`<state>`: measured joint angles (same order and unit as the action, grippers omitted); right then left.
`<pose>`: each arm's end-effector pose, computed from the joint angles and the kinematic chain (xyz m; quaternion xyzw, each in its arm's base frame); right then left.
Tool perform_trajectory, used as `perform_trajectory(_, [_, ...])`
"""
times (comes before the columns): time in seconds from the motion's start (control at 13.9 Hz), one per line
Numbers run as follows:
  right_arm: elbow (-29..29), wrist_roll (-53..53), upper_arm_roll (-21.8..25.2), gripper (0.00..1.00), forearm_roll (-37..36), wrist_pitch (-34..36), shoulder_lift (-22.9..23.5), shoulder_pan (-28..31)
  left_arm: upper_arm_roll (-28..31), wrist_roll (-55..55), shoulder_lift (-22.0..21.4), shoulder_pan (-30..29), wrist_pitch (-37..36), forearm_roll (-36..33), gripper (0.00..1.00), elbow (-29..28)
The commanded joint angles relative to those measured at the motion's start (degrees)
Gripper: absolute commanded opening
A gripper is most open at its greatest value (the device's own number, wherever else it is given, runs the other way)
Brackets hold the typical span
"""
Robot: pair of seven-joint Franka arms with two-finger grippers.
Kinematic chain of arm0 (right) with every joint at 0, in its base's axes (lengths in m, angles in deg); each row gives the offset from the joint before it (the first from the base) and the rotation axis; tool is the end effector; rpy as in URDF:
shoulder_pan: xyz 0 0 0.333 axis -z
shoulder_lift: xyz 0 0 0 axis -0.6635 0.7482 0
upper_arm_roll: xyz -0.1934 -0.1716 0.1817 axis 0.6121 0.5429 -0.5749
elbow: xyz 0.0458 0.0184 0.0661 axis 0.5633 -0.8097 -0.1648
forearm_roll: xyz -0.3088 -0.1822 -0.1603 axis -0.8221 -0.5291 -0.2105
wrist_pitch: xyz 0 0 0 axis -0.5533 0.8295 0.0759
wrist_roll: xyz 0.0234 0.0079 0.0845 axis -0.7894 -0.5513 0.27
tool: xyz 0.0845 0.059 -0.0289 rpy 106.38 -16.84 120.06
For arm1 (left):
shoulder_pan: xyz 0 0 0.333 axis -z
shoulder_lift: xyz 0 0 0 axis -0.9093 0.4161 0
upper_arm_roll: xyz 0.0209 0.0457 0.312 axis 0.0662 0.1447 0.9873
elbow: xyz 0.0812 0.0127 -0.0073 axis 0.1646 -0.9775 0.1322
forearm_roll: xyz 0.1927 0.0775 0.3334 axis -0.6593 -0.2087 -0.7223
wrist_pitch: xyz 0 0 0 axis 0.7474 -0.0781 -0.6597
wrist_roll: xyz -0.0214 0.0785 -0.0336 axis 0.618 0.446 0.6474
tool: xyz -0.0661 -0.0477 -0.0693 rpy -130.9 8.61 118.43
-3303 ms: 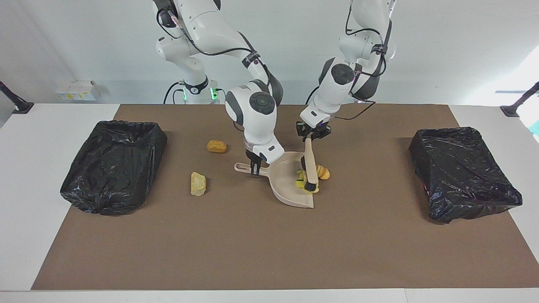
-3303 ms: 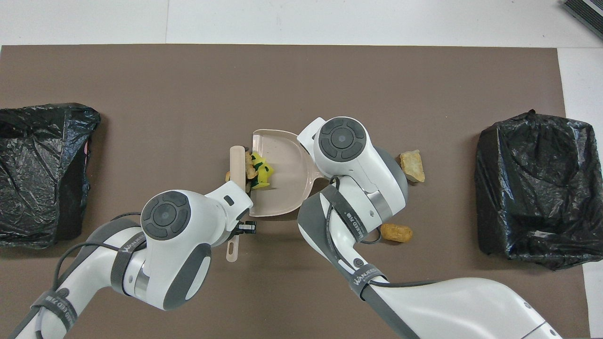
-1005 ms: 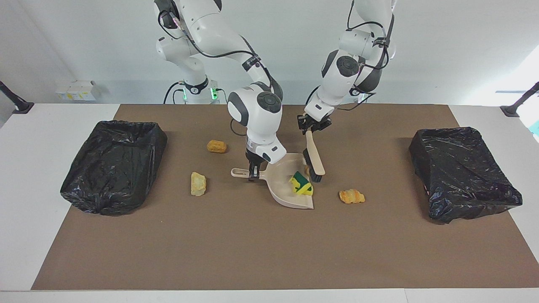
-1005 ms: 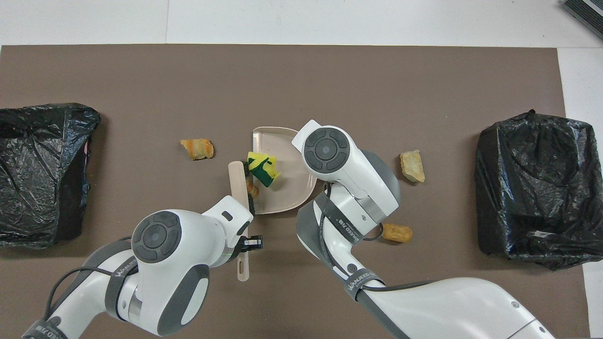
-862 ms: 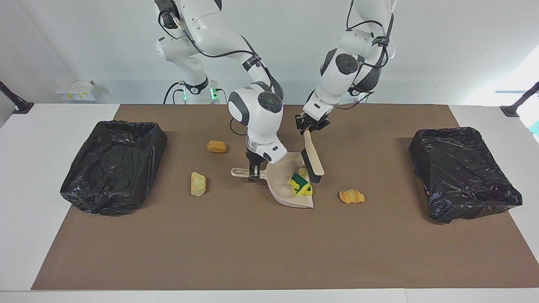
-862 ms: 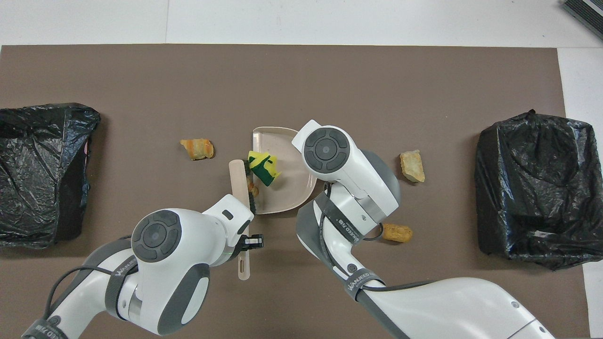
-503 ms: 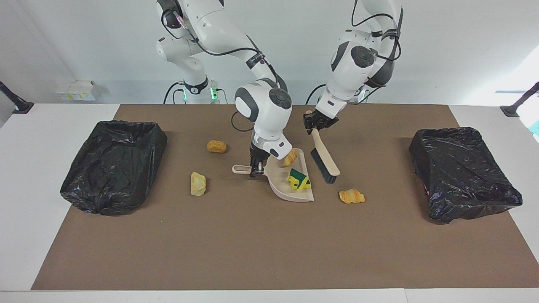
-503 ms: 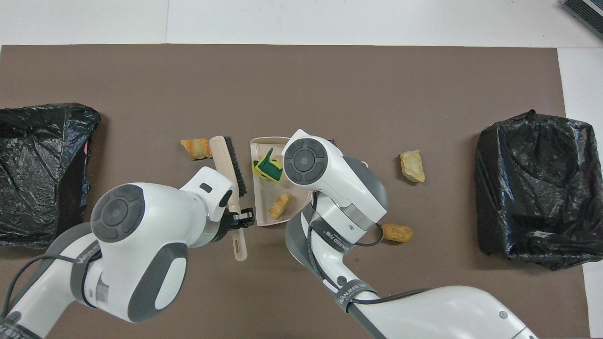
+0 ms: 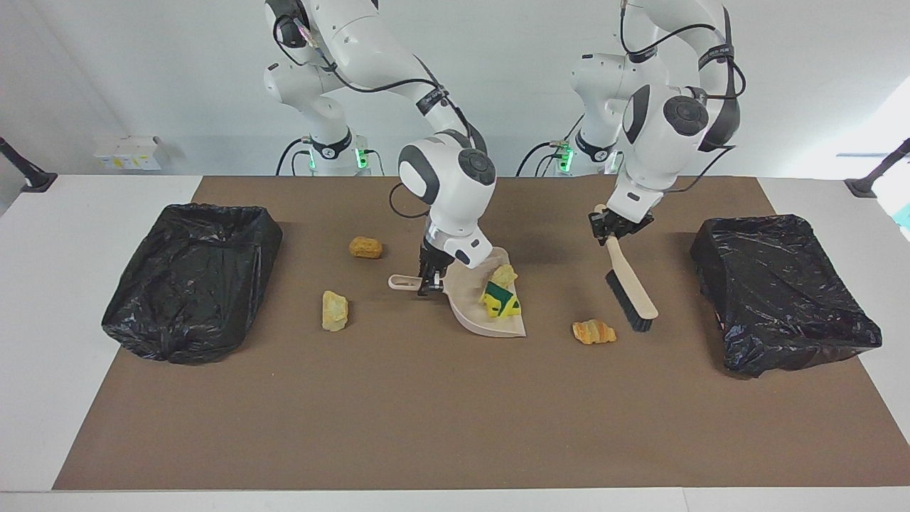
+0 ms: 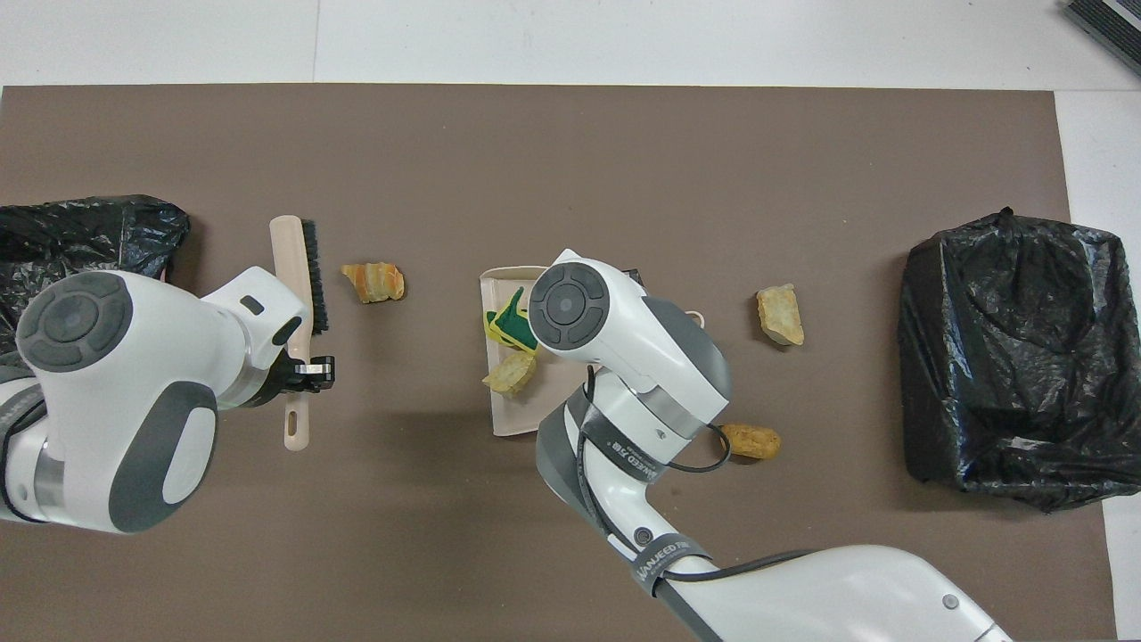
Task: Sweep and dump trash in bin
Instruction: 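Sweep the remaining crusts with the brush into the dustpan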
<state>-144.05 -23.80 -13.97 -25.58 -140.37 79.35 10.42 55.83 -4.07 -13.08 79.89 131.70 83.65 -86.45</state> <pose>0.5583 0.3391 0.3476 0.6618 0.7314 -0.0930 0.1356 0.4975 -0.1320 0.4173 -0.9996 0.0013 0.0290 0.0071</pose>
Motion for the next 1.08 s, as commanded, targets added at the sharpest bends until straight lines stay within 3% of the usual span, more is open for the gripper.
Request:
perform_trajectory(0.0, [-0.3,-0.2,-0.1,0.0,-1.7,2.0,-0.6,-0.1,-0.8,-2.5,10.8,-0.1,-3.9,-4.3,0.0,9.9])
perform_trajectory(0.14, [-0.3,-0.6,-0.2,0.0,-1.7,1.6,-0.6,-0.1,-0.8,-4.3,13.7,0.2,-3.0,-4.7,0.0,10.4])
perform_trajectory(0.5, [-0.4,-2.7,-0.2,0.0,-0.4,0.6,-0.5,0.0,-1.2,-4.0,12.1,5.7,2.2,-3.6,0.0,3.4])
perform_trajectory(0.65, [-0.5,-2.7,-0.2,0.0,-0.4,-0.3,-0.5,0.1,-1.2,1.2,11.8,10.1,2.0,0.9,0.0,3.3])
perform_trajectory(1.01, [-0.9,-2.7,-0.3,0.0,0.8,-2.4,-0.4,0.7,-1.5,1.5,9.9,17.3,0.9,12.6,0.0,3.3])
